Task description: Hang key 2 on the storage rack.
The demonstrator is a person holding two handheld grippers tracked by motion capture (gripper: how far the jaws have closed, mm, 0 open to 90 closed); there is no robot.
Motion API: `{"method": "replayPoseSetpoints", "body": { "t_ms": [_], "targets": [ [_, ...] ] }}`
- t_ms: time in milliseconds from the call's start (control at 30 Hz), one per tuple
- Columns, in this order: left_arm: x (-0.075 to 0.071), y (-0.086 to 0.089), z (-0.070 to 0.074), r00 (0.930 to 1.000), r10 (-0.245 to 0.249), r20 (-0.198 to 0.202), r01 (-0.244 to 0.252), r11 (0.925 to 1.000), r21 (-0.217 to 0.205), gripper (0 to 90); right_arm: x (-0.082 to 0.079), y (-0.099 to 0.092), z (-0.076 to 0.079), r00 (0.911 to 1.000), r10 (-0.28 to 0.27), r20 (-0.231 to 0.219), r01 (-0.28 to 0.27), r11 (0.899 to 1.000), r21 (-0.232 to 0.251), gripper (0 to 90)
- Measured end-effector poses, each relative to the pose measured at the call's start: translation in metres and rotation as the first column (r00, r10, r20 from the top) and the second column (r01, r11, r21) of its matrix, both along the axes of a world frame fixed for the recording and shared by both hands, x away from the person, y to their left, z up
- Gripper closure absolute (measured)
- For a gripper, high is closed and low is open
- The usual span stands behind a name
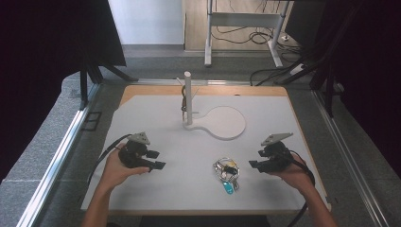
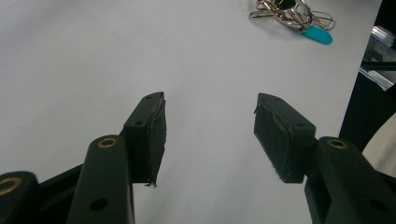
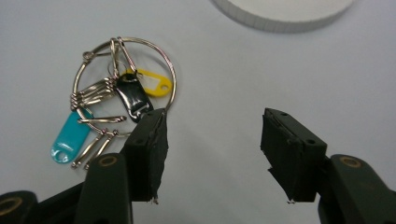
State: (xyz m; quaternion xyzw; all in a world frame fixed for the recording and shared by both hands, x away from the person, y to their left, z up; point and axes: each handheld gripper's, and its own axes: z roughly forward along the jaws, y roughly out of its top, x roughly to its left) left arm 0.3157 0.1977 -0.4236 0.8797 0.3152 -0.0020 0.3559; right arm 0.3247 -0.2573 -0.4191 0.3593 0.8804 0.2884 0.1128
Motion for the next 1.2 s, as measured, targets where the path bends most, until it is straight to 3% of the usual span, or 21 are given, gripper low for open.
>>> {"method": "replayPoseSetpoints", "body": {
  "t_ms": [200,433,667,800,933,1067,1200],
  "targets": [
    [0.001,-0.003,-0.003,1.0,0.002,-0.004,-0.002,0.9996,0.028,44.5,0.016,0.022,0.02,0.9956,0.092,-0.015,-0.093,0.992,-0.079,46.0],
    [0.002,-0.012,-0.011,0.9991,-0.03,-0.031,0.032,0.9982,0.05,44.6,0.039,0.044,0.025,0.9793,0.175,-0.102,-0.186,0.976,-0.11,50.8],
    [0.002,-0.011,-0.01,0.9992,-0.028,-0.028,0.029,0.999,0.036,44.7,0.054,0.061,0.019,0.9612,0.23,-0.152,-0.254,0.953,-0.163,54.9],
    [0.001,-0.013,-0.011,0.999,-0.029,-0.034,0.031,0.9984,0.047,44.8,0.058,0.073,0.012,0.9519,0.265,-0.154,-0.292,0.937,-0.194,60.2],
    [0.001,-0.012,-0.011,0.9991,-0.03,-0.03,0.031,0.9985,0.045,45.0,0.061,0.084,0.005,0.9351,0.305,-0.18,-0.341,0.914,-0.22,62.3],
    [0.001,-0.011,-0.01,0.999,-0.034,-0.03,0.035,0.9987,0.038,45.0,0.066,0.091,-0.002,0.929,0.31,-0.202,-0.353,0.906,-0.233,64.1],
    [0.001,-0.011,-0.01,0.9989,-0.036,-0.031,0.038,0.9986,0.036,44.9,0.07,0.097,-0.011,0.9132,0.334,-0.234,-0.386,0.891,-0.237,65.6]
  ]
}}
